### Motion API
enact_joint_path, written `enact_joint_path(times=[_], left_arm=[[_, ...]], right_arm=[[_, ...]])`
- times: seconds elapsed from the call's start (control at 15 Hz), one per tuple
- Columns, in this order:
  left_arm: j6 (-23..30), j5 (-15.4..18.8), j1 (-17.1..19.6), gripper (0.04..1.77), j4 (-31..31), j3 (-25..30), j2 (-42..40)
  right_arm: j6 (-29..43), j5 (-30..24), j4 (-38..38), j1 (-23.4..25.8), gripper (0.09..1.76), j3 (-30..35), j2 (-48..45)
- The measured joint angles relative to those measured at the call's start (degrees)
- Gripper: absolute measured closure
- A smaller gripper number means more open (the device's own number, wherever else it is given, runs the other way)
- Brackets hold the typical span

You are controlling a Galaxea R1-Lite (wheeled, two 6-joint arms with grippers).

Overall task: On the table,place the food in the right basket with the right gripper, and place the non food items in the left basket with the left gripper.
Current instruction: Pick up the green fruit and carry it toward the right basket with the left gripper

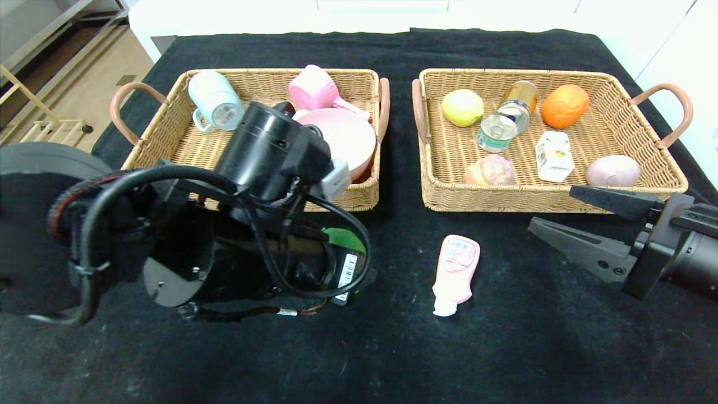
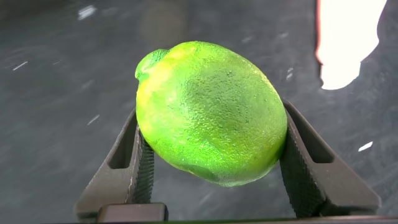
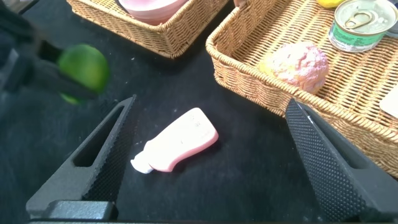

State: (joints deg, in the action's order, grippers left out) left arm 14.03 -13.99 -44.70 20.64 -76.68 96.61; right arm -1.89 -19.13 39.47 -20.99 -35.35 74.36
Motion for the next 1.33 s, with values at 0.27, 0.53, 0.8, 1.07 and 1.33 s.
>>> enact_joint_path(times=[0.27,0.53,0.8,1.07,1.33], left_arm=[[0.0,-1.1,-2.3,0.64,-0.6,-3.3,5.4],[0.0,-1.4,-2.7,0.65,-0.7,-4.9,8.5],[0.0,-1.4,-2.8,0.65,-0.8,-5.9,10.3],[0.0,-1.8,-2.8,0.55,-0.9,-6.2,11.0],[0.0,-2.0,-2.8,0.37,-0.7,-6.1,11.1]], right_arm=[[0.0,0.0,0.0,0.0,0.14,0.0,-0.5],[0.0,0.0,0.0,0.0,0.14,-0.1,-0.9],[0.0,0.0,0.0,0.0,0.14,-0.1,-1.0],[0.0,0.0,0.0,0.0,0.14,-0.1,-1.2],[0.0,0.0,0.0,0.0,0.14,0.0,-1.2]])
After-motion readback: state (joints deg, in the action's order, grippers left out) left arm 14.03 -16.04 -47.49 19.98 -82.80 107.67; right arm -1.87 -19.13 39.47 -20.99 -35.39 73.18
